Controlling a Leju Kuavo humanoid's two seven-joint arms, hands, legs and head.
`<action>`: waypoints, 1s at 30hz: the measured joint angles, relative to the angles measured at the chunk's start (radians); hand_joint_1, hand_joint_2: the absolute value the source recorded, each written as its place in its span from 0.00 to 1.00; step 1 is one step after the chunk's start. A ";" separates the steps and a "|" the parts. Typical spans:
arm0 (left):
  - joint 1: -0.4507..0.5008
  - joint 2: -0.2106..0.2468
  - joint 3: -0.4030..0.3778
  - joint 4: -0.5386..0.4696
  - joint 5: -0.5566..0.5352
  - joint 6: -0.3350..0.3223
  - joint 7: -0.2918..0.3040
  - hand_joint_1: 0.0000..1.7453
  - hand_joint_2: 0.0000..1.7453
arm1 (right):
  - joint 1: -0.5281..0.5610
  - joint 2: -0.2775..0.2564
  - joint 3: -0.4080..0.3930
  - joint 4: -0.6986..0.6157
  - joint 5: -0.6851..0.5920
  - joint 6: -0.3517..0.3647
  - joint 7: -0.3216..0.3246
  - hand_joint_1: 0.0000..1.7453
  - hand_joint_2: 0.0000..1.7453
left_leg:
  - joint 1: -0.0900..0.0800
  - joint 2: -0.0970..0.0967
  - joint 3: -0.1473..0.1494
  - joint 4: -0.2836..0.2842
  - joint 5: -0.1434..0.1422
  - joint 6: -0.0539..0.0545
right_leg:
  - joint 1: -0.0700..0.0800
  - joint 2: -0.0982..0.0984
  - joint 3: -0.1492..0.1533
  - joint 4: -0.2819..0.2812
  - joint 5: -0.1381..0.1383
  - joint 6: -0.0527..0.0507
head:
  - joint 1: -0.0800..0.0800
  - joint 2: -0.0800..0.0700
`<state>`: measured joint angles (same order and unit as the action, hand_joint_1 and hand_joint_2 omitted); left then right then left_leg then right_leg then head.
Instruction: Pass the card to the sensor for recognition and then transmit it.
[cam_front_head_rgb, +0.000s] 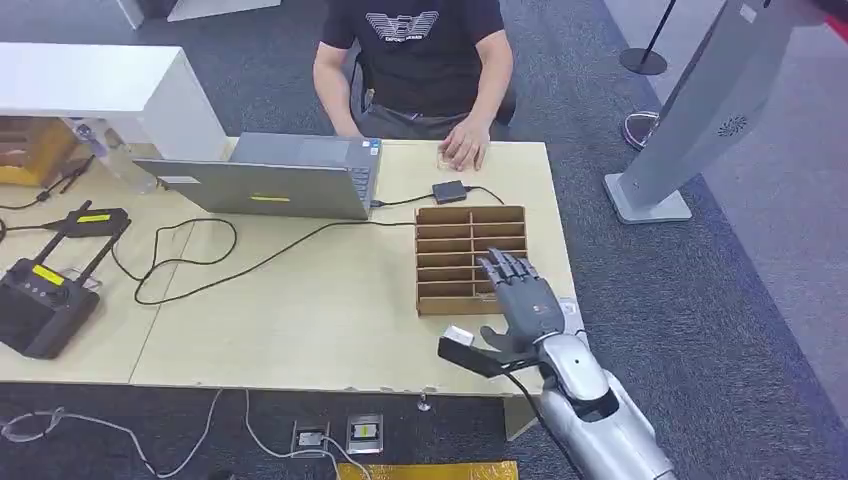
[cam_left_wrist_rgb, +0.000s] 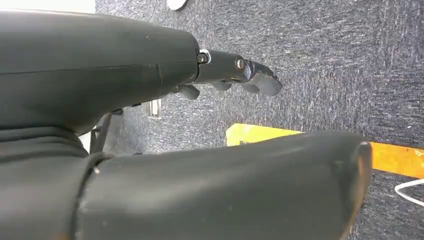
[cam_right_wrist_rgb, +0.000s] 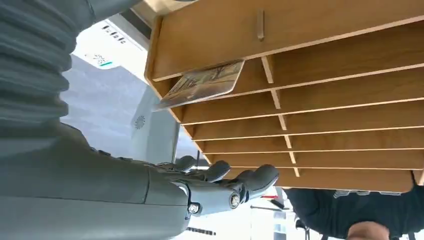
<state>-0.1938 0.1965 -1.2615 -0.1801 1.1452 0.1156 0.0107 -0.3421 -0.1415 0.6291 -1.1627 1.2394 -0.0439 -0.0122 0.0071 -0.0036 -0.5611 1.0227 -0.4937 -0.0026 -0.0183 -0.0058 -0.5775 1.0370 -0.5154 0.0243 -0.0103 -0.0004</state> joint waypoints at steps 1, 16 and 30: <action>0.000 0.000 0.000 0.000 0.000 0.000 0.000 0.00 0.00 | -0.001 0.000 0.000 0.004 0.000 -0.001 0.001 0.00 1.00 | 0.000 0.000 0.000 0.000 0.000 0.000 | 0.000 0.000 0.000 0.000 0.000 0.000 | 0.000 0.000; 0.000 0.000 0.000 0.000 -0.003 -0.001 0.000 0.00 0.00 | -0.002 0.001 0.000 0.043 0.000 -0.011 0.009 0.95 1.00 | 0.000 0.000 0.000 0.000 0.000 0.000 | 0.000 0.000 0.000 0.000 0.000 0.000 | 0.000 0.000; 0.000 0.002 0.000 0.000 -0.006 -0.006 0.000 0.00 0.00 | -0.011 0.001 0.000 0.060 -0.002 -0.008 0.015 1.00 1.00 | 0.000 0.000 0.000 0.000 0.000 0.000 | 0.000 0.000 0.000 0.000 0.000 0.000 | 0.000 0.000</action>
<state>-0.1939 0.1984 -1.2615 -0.1797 1.1387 0.1091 0.0107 -0.3528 -0.1404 0.6291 -1.1025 1.2371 -0.0523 0.0031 0.0071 -0.0036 -0.5609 1.0227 -0.4937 -0.0026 -0.0183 -0.0058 -0.5775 1.0369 -0.5154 0.0243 -0.0107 -0.0004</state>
